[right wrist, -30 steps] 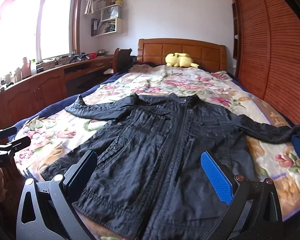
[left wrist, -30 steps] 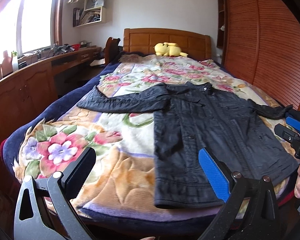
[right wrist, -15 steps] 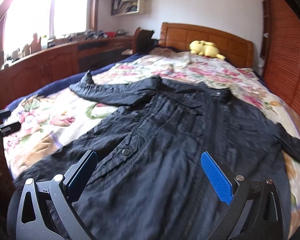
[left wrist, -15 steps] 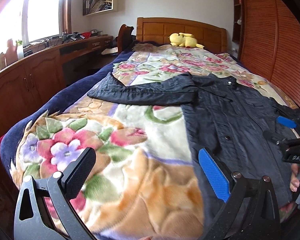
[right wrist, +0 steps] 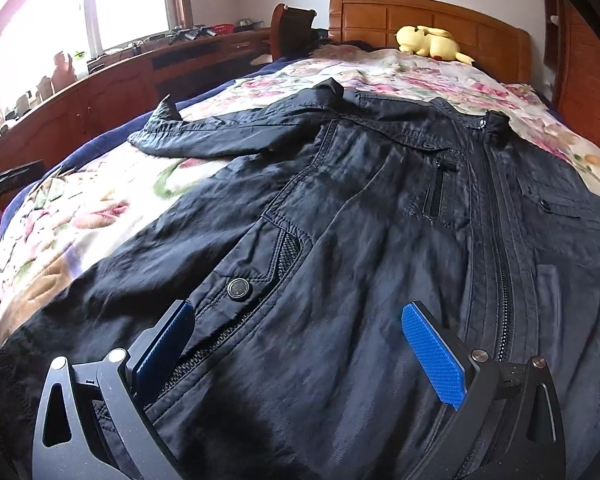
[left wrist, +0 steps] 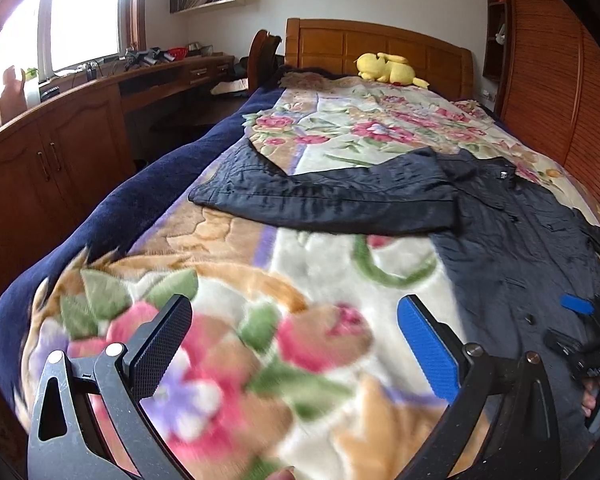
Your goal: Fold large clothes
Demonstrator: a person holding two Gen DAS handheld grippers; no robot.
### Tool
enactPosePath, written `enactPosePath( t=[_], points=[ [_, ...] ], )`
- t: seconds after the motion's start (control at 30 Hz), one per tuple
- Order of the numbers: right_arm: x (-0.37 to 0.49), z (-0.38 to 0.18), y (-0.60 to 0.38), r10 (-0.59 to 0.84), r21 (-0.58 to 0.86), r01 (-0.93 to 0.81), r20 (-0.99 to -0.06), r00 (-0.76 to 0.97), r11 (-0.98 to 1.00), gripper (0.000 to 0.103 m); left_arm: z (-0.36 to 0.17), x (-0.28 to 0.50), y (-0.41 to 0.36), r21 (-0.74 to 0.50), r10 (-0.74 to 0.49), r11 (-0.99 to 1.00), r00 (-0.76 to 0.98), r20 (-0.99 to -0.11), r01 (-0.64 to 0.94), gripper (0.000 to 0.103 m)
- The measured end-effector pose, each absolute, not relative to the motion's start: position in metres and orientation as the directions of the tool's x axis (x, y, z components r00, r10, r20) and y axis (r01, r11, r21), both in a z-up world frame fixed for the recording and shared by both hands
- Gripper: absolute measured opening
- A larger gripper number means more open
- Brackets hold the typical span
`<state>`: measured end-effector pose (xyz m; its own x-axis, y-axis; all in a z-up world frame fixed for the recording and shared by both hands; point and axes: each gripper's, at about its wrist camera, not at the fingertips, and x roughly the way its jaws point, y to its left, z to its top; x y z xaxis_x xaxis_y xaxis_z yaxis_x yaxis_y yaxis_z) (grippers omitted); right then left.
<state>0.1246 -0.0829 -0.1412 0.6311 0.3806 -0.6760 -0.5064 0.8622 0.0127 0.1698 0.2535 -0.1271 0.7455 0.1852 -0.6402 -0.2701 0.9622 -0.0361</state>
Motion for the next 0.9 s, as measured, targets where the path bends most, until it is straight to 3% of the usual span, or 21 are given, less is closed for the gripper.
enactPosePath(
  t=[0.27, 0.6, 0.9],
  points=[
    [0.128, -0.151, -0.066, 0.356, -0.040, -0.515, -0.676, 0.645, 0.856, 0.103, -0.143, 0.232, 0.321, -0.109, 0.158, 0.947, 0.731, -0.664, -0.303, 0.102],
    [0.132, -0.155, -0.068, 0.365, -0.027, -0.513, -0.671, 0.646, 0.858, 0.103, -0.172, 0.309, 0.395, -0.247, 0.118, 0.883, 0.698, -0.706, -0.399, 0.077],
    [0.135, -0.157, -0.069, 0.376, -0.004, -0.510, -0.672, 0.638, 0.860, 0.103, -0.188, 0.339, 0.433, -0.311, 0.137, 0.805, 0.668, -0.732, -0.505, 0.076]
  ],
)
